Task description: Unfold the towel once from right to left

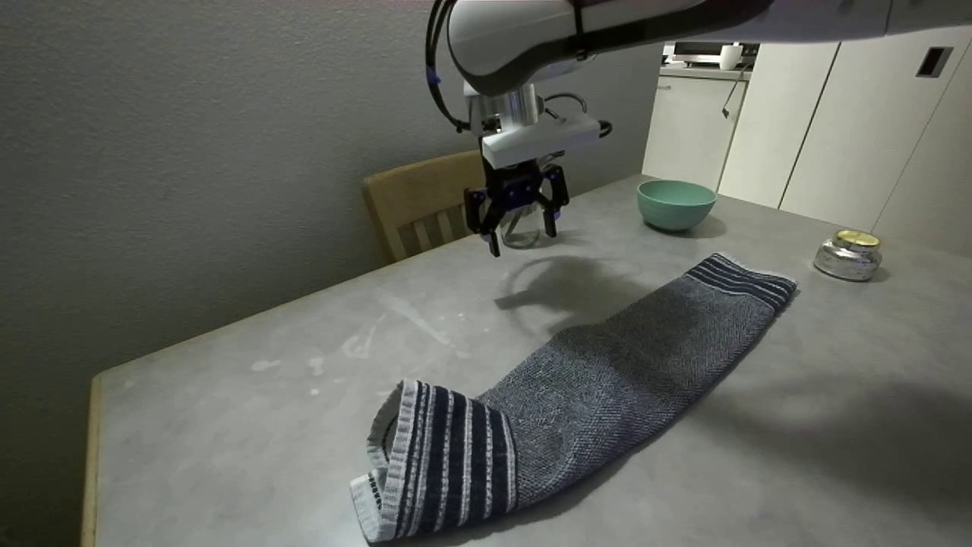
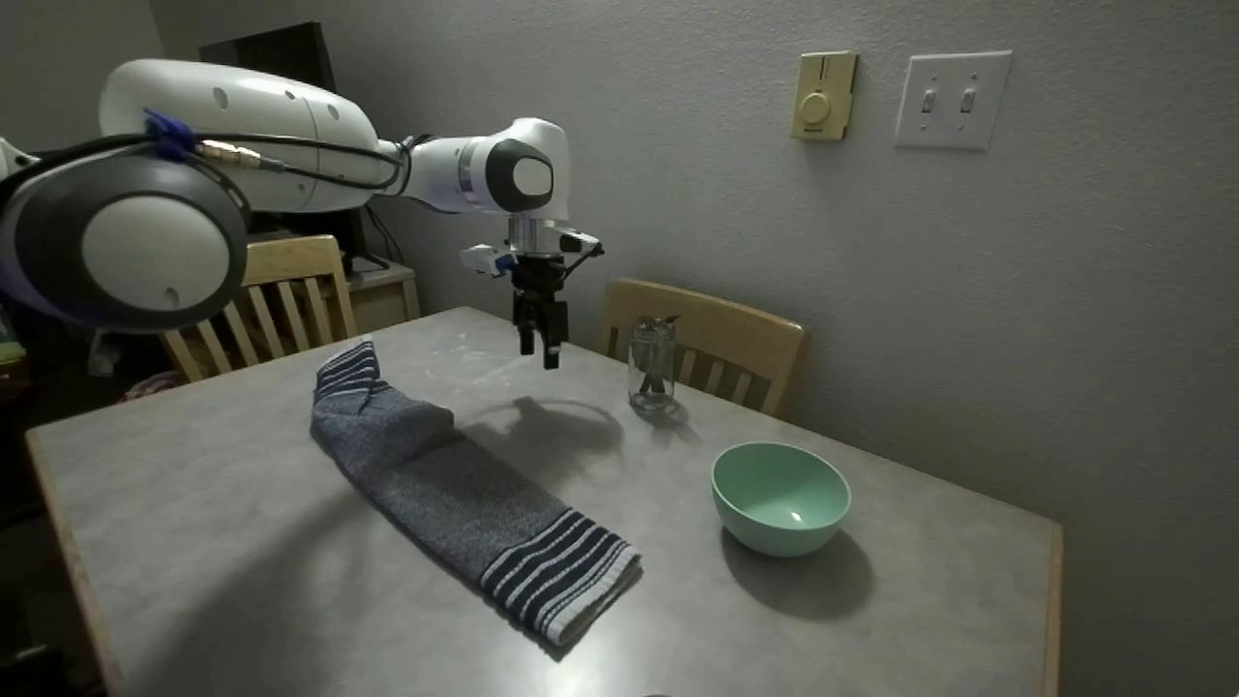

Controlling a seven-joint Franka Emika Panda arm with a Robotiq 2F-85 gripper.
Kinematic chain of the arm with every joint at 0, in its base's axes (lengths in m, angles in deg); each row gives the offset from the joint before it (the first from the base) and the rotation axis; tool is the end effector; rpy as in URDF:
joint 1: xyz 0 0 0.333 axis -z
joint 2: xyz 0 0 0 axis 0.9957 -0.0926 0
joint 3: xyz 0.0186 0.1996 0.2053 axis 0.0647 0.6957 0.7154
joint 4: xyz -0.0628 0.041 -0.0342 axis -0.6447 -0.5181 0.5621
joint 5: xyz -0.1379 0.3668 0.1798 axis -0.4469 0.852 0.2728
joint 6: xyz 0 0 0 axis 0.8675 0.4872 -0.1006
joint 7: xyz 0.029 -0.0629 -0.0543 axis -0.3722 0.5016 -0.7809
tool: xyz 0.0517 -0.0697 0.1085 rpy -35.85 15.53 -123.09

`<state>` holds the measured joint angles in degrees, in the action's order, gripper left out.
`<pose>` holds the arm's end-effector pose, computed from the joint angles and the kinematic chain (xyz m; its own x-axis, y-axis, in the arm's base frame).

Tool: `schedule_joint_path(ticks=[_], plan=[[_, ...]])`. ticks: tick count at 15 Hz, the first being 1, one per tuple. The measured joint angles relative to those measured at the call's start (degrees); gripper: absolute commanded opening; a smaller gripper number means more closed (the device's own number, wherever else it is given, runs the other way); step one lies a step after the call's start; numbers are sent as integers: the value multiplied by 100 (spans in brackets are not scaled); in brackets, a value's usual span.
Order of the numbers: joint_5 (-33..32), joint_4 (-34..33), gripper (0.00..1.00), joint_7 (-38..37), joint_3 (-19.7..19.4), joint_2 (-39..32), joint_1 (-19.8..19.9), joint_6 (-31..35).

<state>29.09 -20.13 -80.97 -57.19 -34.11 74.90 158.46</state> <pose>0.7880 0.1141 0.1764 0.9515 -0.2927 -0.0947 -0.2802 -0.9516 0.1266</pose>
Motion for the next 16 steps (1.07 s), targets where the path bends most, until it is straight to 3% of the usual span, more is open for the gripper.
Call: schedule_joint_path(ticks=[5, 11, 16], plan=[[-243, 90, 100, -348, -190, -26, -1, -232], [-269, 66, 100, -1195, -305, -18, 134, -1360], [-211, 64, 100, -1211, -189, 3, 274, -1946]])
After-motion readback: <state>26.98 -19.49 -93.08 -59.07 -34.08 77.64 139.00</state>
